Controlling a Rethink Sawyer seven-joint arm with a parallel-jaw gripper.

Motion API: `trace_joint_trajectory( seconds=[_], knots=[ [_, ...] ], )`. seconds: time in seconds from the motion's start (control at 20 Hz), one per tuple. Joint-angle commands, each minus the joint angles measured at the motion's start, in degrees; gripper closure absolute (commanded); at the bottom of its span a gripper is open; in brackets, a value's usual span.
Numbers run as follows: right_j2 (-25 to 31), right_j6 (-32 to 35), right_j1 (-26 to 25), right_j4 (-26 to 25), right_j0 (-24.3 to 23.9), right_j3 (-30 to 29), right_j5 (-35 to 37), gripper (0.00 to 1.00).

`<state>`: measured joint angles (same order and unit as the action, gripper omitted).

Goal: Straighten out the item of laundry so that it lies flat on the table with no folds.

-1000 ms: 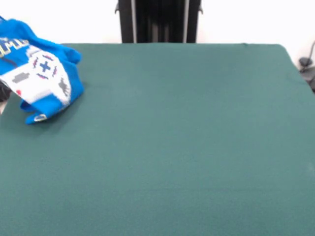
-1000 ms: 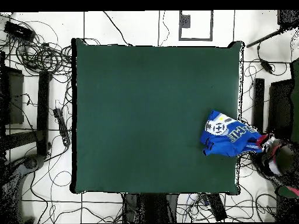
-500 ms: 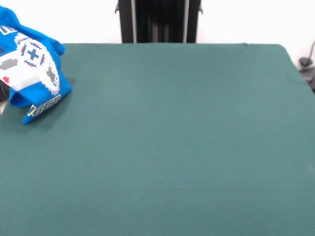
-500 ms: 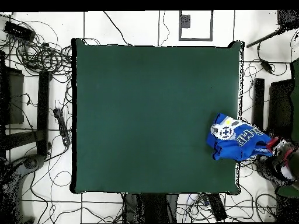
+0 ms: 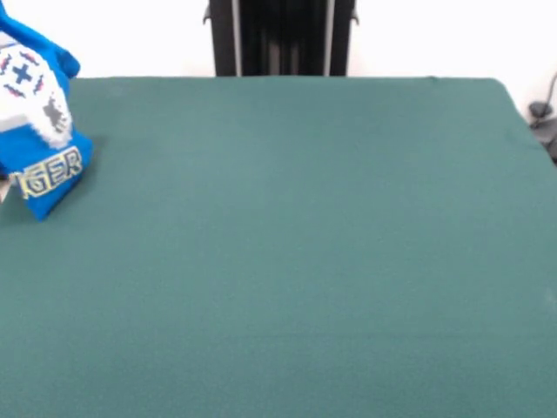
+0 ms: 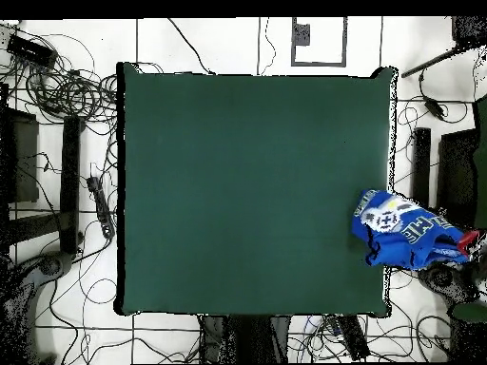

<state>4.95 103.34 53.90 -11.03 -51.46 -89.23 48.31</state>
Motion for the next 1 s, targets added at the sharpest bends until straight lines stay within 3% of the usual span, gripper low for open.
trace_joint_trajectory(
  seconds=[0.05,0.45,1.0],
  knots=[
    [8.57,-15.90,3.17,-0.58,1.94,0.57,10.38,1.00],
    [8.83,-11.30,4.42,0.06,4.33,1.25,12.93,1.00],
    [10.33,-18.96,7.11,-1.60,0.19,5.53,19.93,1.00]
  ],
)
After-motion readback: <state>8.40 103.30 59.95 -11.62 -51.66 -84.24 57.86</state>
